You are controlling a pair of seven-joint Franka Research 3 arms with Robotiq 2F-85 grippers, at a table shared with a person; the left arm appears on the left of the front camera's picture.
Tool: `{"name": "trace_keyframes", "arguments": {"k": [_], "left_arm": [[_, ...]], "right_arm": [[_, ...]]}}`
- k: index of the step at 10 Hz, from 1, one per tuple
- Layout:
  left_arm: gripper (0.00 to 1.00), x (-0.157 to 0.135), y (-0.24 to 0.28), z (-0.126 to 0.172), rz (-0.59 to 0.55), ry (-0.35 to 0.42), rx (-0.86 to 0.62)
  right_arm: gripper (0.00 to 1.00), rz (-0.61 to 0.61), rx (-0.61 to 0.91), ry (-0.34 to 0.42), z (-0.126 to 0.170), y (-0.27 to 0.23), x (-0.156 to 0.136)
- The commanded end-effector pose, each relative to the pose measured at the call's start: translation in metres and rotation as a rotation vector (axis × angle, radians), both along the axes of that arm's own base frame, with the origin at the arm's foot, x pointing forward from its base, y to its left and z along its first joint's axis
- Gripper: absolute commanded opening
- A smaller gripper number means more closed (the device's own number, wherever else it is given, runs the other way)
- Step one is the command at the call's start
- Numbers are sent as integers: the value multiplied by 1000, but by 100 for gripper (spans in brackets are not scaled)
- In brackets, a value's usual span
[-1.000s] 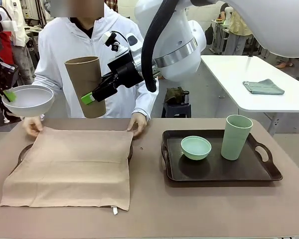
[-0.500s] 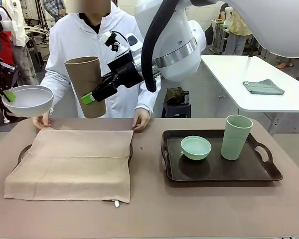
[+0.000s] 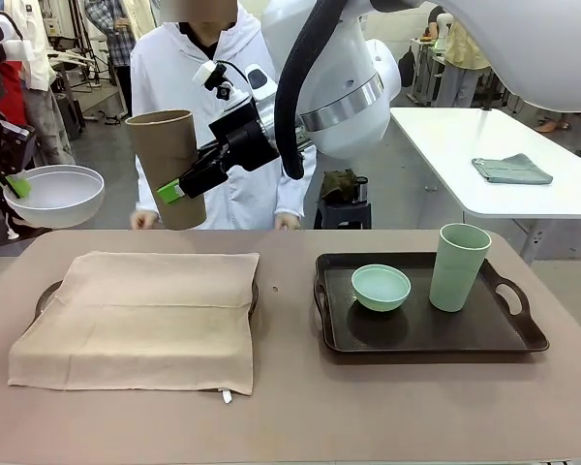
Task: Set up a tray with a mat and arrange the tableware.
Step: Place the Picnic Bowl and Reusable plastic cup back onto the Handle tray in front of the human's position.
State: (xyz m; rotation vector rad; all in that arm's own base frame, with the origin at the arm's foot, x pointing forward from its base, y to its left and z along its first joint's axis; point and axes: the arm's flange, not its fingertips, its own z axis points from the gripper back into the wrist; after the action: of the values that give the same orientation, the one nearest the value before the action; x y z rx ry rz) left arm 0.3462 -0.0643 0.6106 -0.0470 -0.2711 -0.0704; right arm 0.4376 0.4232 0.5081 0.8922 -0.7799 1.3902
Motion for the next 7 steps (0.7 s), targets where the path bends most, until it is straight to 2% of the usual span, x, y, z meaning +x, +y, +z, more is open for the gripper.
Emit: {"name": "trace_keyframes", "arguments": {"k": [1, 4, 7], "left_arm": [[4, 9, 2, -15, -8, 18, -19], [4, 33, 11, -64, -29, 27, -33], [4, 52, 18, -114, -20, 31, -38]], "right_arm": [[83, 24, 27, -3, -18, -4, 8], [83, 47, 83, -30, -72, -9, 32], [83, 74, 129, -46, -123, -4, 41]]}}
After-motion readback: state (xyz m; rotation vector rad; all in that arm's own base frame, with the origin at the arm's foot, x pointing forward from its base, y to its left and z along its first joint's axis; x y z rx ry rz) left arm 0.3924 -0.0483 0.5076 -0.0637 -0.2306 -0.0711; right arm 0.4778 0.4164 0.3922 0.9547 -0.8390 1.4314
